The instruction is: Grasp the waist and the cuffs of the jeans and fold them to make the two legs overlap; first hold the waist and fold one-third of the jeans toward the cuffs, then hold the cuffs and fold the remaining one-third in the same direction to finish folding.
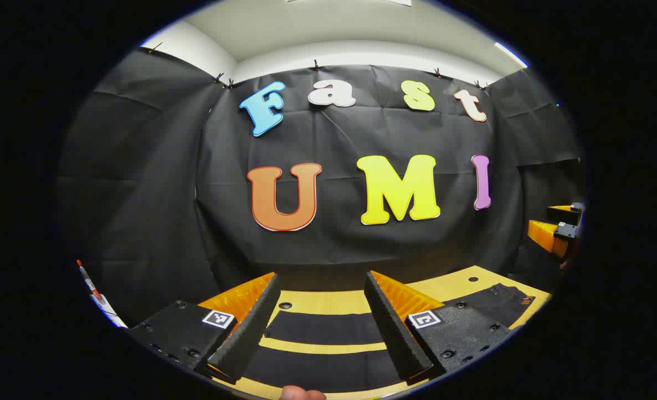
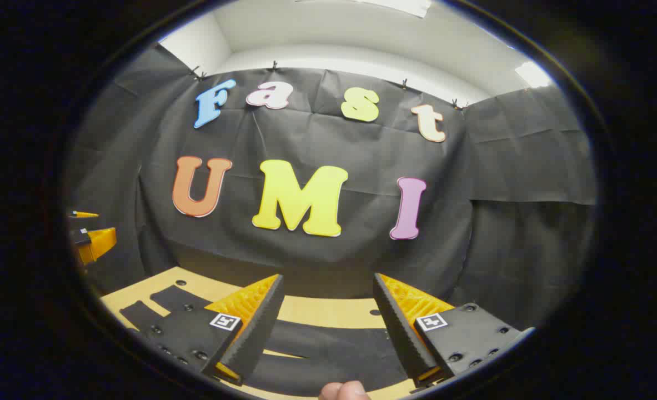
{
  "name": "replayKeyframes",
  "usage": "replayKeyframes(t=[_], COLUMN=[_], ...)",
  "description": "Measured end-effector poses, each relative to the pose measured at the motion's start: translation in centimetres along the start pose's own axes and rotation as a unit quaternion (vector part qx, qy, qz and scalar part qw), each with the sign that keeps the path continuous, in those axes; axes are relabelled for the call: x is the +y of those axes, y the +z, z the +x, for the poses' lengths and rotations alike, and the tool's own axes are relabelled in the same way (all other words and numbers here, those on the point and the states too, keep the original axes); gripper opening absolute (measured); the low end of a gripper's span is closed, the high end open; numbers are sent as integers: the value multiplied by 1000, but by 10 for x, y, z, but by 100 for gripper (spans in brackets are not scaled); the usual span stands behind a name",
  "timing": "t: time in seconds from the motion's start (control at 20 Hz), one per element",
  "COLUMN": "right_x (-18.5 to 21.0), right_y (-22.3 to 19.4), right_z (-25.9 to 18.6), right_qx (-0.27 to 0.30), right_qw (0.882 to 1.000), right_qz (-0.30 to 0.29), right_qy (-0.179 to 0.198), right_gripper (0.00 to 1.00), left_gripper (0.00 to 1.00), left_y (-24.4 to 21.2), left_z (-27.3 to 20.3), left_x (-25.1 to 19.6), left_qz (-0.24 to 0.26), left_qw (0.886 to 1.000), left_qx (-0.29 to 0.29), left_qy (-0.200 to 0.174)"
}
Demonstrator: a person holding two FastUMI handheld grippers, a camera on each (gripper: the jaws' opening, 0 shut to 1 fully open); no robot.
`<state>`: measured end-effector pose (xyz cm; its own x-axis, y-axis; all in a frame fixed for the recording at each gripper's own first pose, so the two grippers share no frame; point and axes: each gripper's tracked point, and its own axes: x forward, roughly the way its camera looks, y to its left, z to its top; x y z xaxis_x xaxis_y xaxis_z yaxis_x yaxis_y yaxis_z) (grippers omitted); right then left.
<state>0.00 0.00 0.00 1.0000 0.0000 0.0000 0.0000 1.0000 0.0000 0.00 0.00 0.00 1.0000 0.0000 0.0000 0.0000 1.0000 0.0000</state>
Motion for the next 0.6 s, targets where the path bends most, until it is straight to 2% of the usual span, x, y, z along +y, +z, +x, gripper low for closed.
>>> replayKeyframes(t=[0.6], right_x=[-15], right_y=[3], right_z=[13], right_qx=[-1], right_qw=[1000], right_qz=[17], right_qy=[-25], right_gripper=[99], left_gripper=[98], left_y=[-10], left_z=[10], left_x=[3], left_qz=[-1], left_qw=[1000], left_qx=[14], left_qy=[0])
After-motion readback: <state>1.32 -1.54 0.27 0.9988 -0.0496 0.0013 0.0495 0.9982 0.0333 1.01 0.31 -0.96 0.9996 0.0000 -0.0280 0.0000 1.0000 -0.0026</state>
